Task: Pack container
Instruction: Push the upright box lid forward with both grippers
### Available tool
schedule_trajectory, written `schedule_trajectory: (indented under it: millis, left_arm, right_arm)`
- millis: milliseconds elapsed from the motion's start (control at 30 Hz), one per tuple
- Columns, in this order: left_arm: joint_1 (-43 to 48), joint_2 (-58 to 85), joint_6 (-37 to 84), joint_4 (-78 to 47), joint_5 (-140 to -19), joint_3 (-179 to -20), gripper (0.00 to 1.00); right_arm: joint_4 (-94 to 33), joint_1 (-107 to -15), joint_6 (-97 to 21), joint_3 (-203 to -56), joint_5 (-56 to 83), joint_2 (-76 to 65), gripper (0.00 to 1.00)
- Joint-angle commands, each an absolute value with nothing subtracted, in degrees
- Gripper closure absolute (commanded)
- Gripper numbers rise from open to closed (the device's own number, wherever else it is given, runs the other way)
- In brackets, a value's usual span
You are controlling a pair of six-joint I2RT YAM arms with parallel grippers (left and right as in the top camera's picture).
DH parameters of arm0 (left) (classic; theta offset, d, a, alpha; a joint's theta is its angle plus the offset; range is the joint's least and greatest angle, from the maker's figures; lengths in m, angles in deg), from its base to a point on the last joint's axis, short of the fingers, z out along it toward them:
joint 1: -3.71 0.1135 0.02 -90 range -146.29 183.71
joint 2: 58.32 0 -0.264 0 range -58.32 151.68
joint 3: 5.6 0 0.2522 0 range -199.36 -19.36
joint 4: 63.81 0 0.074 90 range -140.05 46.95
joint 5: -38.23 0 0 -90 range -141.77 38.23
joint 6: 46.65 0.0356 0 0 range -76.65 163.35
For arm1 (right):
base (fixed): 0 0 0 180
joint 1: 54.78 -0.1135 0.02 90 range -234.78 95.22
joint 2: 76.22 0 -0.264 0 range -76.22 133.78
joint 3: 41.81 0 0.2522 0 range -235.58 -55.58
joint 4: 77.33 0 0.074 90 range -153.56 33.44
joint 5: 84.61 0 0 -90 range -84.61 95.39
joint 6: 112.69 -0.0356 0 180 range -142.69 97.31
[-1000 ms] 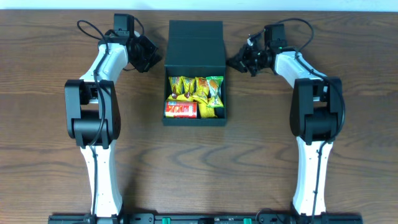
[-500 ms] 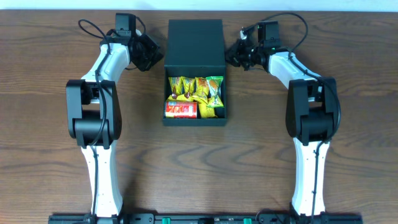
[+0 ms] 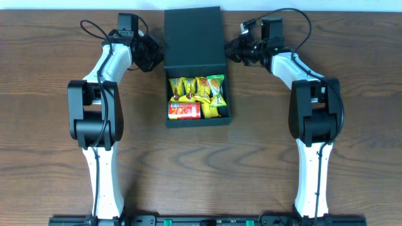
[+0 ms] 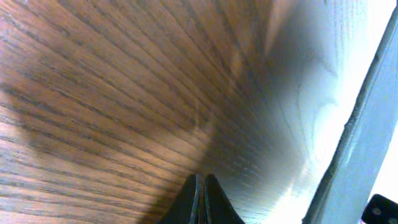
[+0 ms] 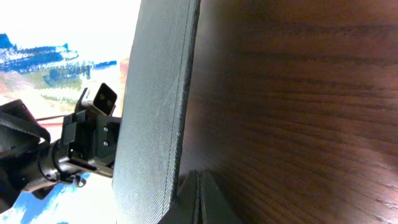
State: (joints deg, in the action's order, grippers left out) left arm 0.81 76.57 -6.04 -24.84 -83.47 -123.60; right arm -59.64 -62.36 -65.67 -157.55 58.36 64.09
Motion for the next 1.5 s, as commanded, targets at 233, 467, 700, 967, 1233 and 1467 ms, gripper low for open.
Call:
schedule_trajectory:
  millis: [233,467,700,967,1233,1467]
  left_arm:
    - [5.49,77.34,-6.6,-32.38,-94.2,-124.57,0.94]
    - [6.58,77.34,-6.6,-37.23,-99.16,-124.57,0.94]
    - [6.39,77.36,-7.83,-33.54,-94.38,-124.46,0.94]
    - [6.3,79.79,-7.0,-37.23,-99.58,-124.04,0.94]
    - [5.51,83.26,-8.55,-43.85,-105.24,-124.04,0.94]
    - [5.75,83.26,-9.64,-47.88,-107.86,-124.04,0.94]
  right_arm:
    - [-59.97,-62.34,-64.32,-157.57,63.08,64.28,0.98]
    - [-59.99,-62.31,-62.68,-157.57,64.83,64.28,0.98]
    - [-60.45,-62.31,-62.66,-157.57,65.07,64.28,0.98]
    - [-63.84,-62.31,-62.7,-157.57,67.82,64.28,0.98]
    - [-64.25,-62.25,-62.15,-157.57,68.9,64.28,0.98]
    - [-64.23,-62.25,-61.15,-157.57,69.51,64.28,0.98]
